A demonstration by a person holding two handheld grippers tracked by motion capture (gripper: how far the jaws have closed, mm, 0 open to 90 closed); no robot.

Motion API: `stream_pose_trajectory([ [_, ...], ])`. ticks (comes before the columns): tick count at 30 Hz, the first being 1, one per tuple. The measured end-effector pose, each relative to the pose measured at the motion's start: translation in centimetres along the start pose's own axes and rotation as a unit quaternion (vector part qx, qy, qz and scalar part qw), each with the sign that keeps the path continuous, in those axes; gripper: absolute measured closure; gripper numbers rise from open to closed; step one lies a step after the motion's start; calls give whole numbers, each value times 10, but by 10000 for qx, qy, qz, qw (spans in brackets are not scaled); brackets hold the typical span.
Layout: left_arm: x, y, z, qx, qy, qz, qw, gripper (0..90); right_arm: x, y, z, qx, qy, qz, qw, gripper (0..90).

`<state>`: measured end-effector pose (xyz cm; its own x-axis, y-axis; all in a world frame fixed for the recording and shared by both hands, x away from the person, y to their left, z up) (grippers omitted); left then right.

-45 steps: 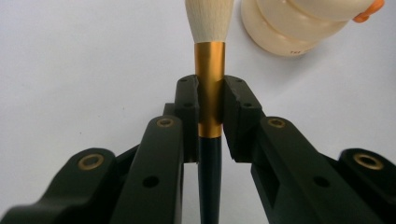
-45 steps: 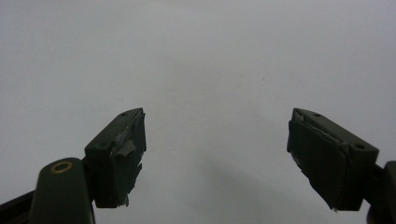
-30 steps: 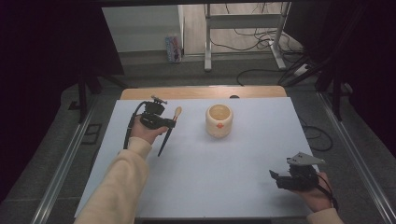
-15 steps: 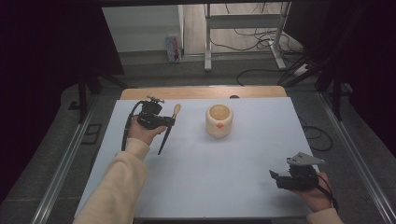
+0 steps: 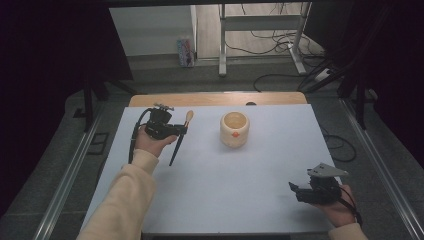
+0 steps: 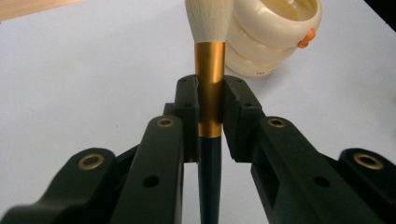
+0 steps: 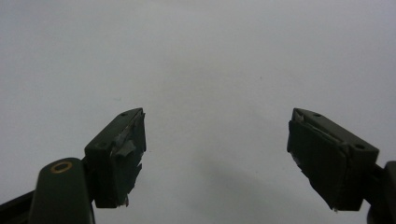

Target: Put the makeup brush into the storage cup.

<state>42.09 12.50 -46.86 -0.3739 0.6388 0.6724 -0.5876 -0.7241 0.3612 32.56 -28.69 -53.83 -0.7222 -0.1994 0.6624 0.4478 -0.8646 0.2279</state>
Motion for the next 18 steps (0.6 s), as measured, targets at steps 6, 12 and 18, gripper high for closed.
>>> stream_pose_trajectory([
  [6,4,5,0,-88,97,-77,9999,773,0,0,0,1,1,-7,10000,200],
  [12,7,8,-1,-3,308,-321,9990,773,0,0,0,2,-2,-9,10000,201],
  [18,12,9,-3,8,429,-385,9983,773,0,0,0,5,-2,-12,10000,200],
])
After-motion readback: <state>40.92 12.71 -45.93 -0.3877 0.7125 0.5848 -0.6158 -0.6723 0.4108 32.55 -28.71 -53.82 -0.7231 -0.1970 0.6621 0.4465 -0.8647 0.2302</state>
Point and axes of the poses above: each handheld gripper's, and its own axes: x roughly backward along the jaws, z roughly out of its top, y roughly to its right, the point moved 8 cm from there along -x, roughly forward along the jaws, and after that the axes turned 9 degrees about -z, right-handed, at the moved point
